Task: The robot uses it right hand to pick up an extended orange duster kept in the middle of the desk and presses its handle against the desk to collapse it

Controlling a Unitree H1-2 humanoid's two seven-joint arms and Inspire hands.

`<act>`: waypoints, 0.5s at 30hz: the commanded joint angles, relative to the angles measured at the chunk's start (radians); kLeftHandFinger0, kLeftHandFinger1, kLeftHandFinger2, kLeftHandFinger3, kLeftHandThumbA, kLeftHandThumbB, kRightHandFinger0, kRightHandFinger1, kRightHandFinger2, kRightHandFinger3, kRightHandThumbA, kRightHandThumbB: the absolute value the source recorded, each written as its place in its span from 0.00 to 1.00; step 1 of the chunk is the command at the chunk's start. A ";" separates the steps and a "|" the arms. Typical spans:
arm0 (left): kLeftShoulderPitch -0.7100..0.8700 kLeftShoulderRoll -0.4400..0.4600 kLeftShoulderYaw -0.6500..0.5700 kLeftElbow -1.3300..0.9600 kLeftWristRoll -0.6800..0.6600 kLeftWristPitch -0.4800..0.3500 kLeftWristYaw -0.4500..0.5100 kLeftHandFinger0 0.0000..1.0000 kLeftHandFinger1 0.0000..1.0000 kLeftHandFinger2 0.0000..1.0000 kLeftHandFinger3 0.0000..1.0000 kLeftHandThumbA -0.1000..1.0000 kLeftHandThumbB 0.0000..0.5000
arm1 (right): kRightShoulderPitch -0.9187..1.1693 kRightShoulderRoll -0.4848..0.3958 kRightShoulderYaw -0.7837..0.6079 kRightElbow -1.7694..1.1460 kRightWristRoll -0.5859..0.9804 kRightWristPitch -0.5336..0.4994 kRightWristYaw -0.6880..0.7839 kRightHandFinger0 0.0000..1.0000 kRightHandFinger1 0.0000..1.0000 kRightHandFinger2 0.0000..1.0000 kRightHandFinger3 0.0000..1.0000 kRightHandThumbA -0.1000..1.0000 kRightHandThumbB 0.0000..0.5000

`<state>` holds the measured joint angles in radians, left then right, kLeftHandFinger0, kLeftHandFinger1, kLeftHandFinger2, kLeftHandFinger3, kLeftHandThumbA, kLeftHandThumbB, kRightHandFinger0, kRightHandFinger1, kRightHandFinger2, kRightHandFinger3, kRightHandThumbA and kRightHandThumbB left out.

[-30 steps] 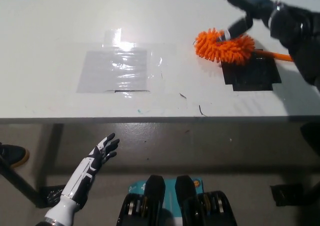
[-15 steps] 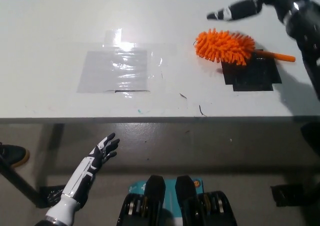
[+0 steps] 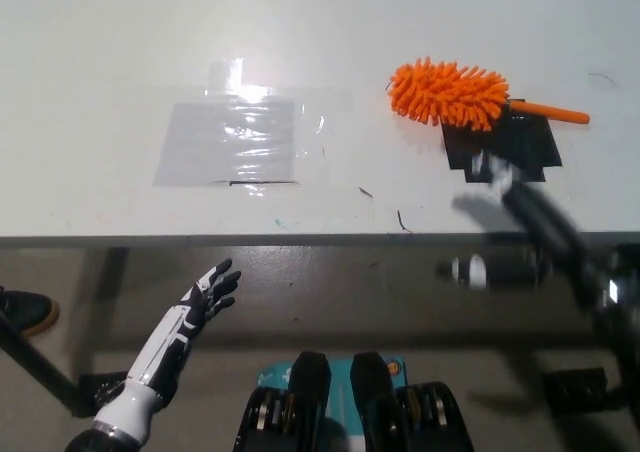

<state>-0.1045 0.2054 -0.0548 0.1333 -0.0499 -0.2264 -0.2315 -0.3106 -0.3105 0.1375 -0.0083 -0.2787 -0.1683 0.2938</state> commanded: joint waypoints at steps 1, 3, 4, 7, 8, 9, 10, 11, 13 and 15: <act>-0.068 0.009 0.002 -0.036 -0.018 -0.047 -0.019 1.00 1.00 1.00 1.00 1.00 0.31 | 0.244 0.133 -0.043 -0.446 0.324 -0.191 -0.142 1.00 1.00 1.00 1.00 1.00 0.74; -0.066 0.011 0.001 -0.039 -0.008 -0.052 -0.016 1.00 1.00 1.00 1.00 1.00 0.31 | 0.261 0.151 -0.041 -0.437 0.307 -0.200 -0.135 1.00 1.00 1.00 1.00 1.00 0.74; -0.064 0.011 0.002 -0.044 -0.016 -0.043 -0.018 1.00 1.00 1.00 1.00 1.00 0.33 | 0.272 0.166 -0.040 -0.419 0.309 -0.199 -0.131 1.00 1.00 1.00 1.00 1.00 0.76; -0.068 0.012 0.002 -0.046 -0.016 -0.036 -0.019 1.00 1.00 1.00 1.00 1.00 0.35 | 0.273 0.216 -0.072 -0.352 0.380 -0.149 -0.121 1.00 1.00 1.00 1.00 1.00 0.55; -0.065 0.013 0.001 -0.048 -0.009 -0.039 -0.017 1.00 1.00 1.00 1.00 1.00 0.34 | 0.270 0.224 -0.086 -0.327 0.390 -0.133 -0.114 1.00 1.00 1.00 1.00 1.00 0.52; -0.063 0.014 0.000 -0.047 -0.009 -0.043 -0.018 1.00 1.00 1.00 1.00 1.00 0.32 | 0.261 0.225 -0.100 -0.283 0.370 -0.134 -0.115 1.00 1.00 1.00 1.00 1.00 0.55; -0.062 0.014 0.000 -0.046 -0.010 -0.045 -0.018 1.00 1.00 1.00 1.00 1.00 0.32 | 0.258 0.226 -0.105 -0.271 0.364 -0.135 -0.115 1.00 1.00 1.00 1.00 1.00 0.55; -0.062 0.014 0.000 -0.046 -0.010 -0.045 -0.018 1.00 1.00 1.00 1.00 1.00 0.32 | 0.257 0.231 -0.114 -0.265 0.363 -0.136 -0.107 1.00 1.00 1.00 1.00 1.00 0.55; -0.055 0.010 -0.004 -0.048 -0.010 -0.046 -0.020 1.00 1.00 1.00 1.00 1.00 0.33 | 0.247 0.231 -0.138 -0.180 0.373 -0.094 -0.088 1.00 1.00 1.00 1.00 1.00 0.45; -0.050 0.007 -0.006 -0.054 -0.019 -0.038 -0.024 1.00 1.00 1.00 1.00 1.00 0.35 | 0.232 0.228 -0.151 -0.107 0.396 -0.055 -0.069 1.00 1.00 1.00 1.00 1.00 0.41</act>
<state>-0.1304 0.2056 -0.0556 0.1262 -0.0511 -0.2295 -0.2322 -0.0406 -0.0891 0.0424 -0.1989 -0.0336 -0.2213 0.2546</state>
